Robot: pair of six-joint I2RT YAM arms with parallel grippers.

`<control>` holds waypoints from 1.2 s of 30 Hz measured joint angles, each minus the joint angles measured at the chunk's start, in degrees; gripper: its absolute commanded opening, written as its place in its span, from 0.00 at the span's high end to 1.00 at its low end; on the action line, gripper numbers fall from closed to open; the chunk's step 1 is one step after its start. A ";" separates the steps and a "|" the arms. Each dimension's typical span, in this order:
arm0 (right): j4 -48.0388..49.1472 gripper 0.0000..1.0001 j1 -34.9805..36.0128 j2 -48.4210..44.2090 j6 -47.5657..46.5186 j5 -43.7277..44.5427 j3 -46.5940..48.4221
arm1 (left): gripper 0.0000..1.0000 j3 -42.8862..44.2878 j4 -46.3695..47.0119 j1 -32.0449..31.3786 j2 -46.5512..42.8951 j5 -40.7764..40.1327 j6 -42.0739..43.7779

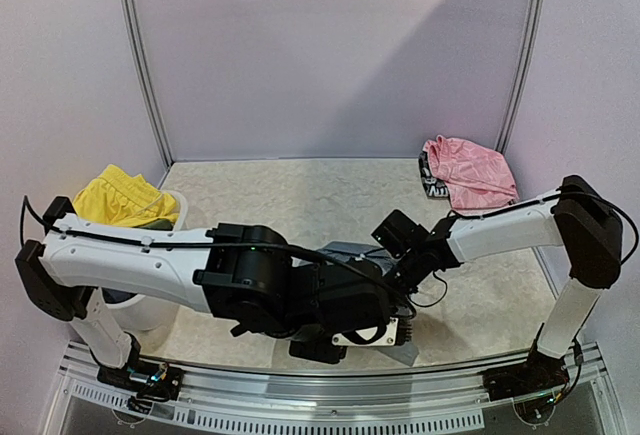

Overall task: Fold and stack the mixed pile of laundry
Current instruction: Pick up the 2/3-rectangle-folded shirt from the center of the board, then fold the 2/3-rectangle-folded shirt at the center of the board.

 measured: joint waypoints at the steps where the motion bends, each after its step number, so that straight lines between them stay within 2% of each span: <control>1: 0.11 1.00 0.52 -0.15 0.02 -0.33 -1.14 | 1.00 0.31 -0.13 0.26 0.13 0.00 0.70; 7: 2.21 1.00 4.22 -0.22 0.66 -1.92 -4.90 | 1.00 3.13 -0.22 2.75 2.19 0.09 5.01; 13: 2.67 1.00 4.85 -0.52 2.05 -0.81 -6.56 | 1.00 5.11 0.55 6.25 4.59 1.05 9.16; 19: -5.03 1.00 3.28 -4.96 1.79 4.63 -4.20 | 1.00 7.41 1.40 9.44 6.56 2.27 13.66; 24: -11.91 0.99 -2.23 -11.82 1.18 8.52 -2.97 | 1.00 8.76 2.21 11.17 7.91 3.15 16.72; 26: -14.86 0.96 -5.51 -14.95 0.50 10.23 -2.21 | 1.00 9.16 2.45 11.80 8.22 3.61 17.66; 29: -17.38 0.82 -10.21 -17.77 -0.11 12.35 -0.76 | 1.00 9.51 2.95 12.61 8.41 4.46 18.64; 31: -18.14 0.77 -12.48 -17.94 -0.68 13.00 0.59 | 1.00 9.73 3.13 12.98 8.46 4.83 19.26; 36: -16.70 0.75 -13.97 -10.88 -3.28 10.54 8.22 | 1.00 9.88 3.76 13.68 8.46 6.16 19.96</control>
